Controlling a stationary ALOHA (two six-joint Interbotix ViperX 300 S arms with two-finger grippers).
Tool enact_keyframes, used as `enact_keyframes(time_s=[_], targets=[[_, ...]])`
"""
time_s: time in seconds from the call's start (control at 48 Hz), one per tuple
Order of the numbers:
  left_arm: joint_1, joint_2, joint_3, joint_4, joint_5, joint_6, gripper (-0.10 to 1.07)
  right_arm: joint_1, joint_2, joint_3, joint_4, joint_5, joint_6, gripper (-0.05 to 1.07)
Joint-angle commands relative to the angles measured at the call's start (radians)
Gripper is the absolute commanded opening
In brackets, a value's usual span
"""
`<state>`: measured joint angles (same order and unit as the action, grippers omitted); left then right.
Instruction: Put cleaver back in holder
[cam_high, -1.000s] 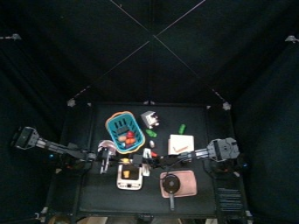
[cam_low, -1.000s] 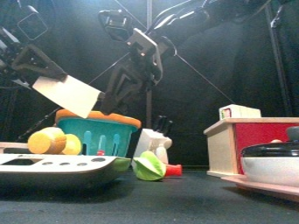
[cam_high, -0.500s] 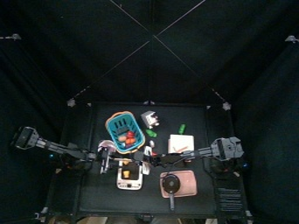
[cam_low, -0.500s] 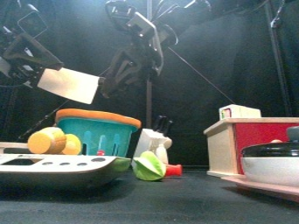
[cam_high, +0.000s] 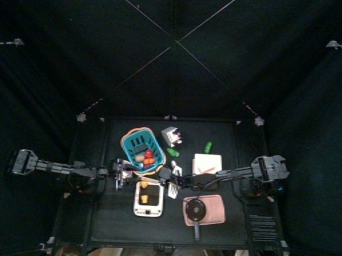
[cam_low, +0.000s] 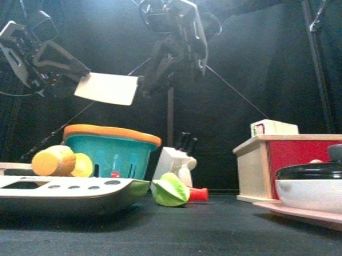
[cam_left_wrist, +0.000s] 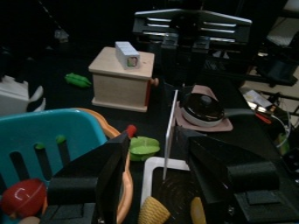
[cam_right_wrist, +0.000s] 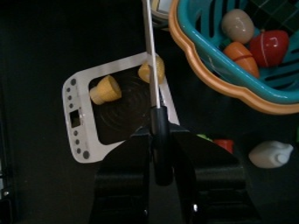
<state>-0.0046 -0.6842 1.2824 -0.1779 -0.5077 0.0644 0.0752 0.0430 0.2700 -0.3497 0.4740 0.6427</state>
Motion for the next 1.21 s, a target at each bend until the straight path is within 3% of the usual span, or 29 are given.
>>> enact_keyframes(time_s=[0.0, 0.25, 0.667, 0.917, 1.188], targets=[[0.032, -0.020, -0.038, 0.035, -0.009, 0.002, 0.84, 0.000, -0.069, -0.028, 0.017, 0.069, -0.002, 0.52], [0.089, -0.048, -0.058, 0.095, -0.011, 0.000, 0.84, -0.014, -0.097, -0.127, 0.061, 0.255, -0.002, 0.52], [0.150, -0.087, -0.089, 0.123, 0.014, 0.002, 0.84, -0.143, -0.087, -0.368, 0.127, 0.581, -0.002, 0.52], [0.189, -0.117, -0.097, 0.213, 0.107, 0.000, 0.84, -0.255, -0.021, -0.526, 0.212, 0.765, -0.014, 0.52], [0.183, -0.124, -0.054, 0.219, 0.121, -0.002, 0.84, -0.341, 0.104, -0.698, 0.236, 0.974, -0.061, 0.52]])
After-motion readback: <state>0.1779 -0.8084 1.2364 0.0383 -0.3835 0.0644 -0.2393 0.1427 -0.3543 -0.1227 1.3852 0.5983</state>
